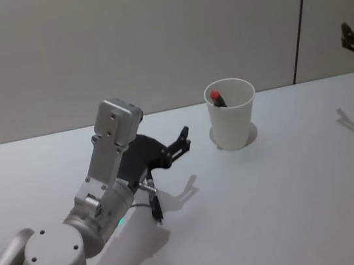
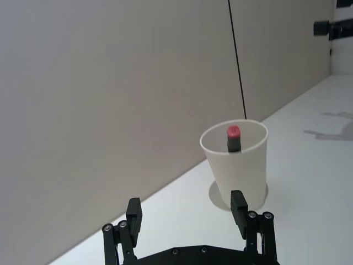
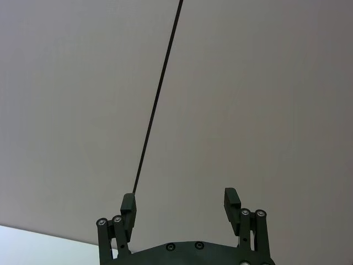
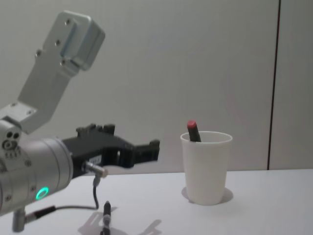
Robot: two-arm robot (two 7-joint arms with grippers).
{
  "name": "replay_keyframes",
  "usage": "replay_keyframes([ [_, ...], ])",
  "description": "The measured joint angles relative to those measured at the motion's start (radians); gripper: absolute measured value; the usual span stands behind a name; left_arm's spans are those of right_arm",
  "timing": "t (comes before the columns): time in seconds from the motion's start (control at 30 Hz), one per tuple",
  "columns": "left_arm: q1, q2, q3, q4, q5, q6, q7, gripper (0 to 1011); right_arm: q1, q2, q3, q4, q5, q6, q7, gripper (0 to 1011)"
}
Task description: Place the pen into the pen holder.
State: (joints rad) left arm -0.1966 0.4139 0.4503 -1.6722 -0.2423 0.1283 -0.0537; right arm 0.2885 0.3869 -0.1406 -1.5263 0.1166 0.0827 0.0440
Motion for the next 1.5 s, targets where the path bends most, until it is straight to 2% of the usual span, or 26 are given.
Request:
replay_keyframes([
  [0.2,0.023,0.01,0.0,-0.016,-0.026,0.061,0.006,1001,-0.004,0.004,0.003,-0.006,0.001,0.004,-0.002,1001],
  [0.4,0.047,0.014,0.002,-0.027,-0.049,0.083,0.045,1001,-0.007,0.007,0.005,-0.009,0.001,0.006,-0.003,1001],
  [0.8,0.116,0.014,0.008,-0.048,-0.097,0.079,0.206,1001,-0.01,0.01,0.007,-0.012,0.001,0.009,-0.005,1001],
  [0.93,0.139,0.009,0.012,-0.056,-0.104,0.071,0.272,1001,-0.01,0.01,0.008,-0.013,0.001,0.009,-0.005,1001],
  [1.07,0.154,0.005,0.016,-0.062,-0.104,0.07,0.304,1001,-0.01,0.01,0.008,-0.013,0.001,0.01,-0.005,1001],
  [1.33,0.165,-0.006,0.025,-0.074,-0.08,0.091,0.313,1001,-0.011,0.011,0.008,-0.014,0.001,0.01,-0.006,1001],
  [1.5,0.16,-0.018,0.03,-0.087,-0.055,0.133,0.292,1001,-0.011,0.011,0.008,-0.014,0.001,0.01,-0.006,1001],
])
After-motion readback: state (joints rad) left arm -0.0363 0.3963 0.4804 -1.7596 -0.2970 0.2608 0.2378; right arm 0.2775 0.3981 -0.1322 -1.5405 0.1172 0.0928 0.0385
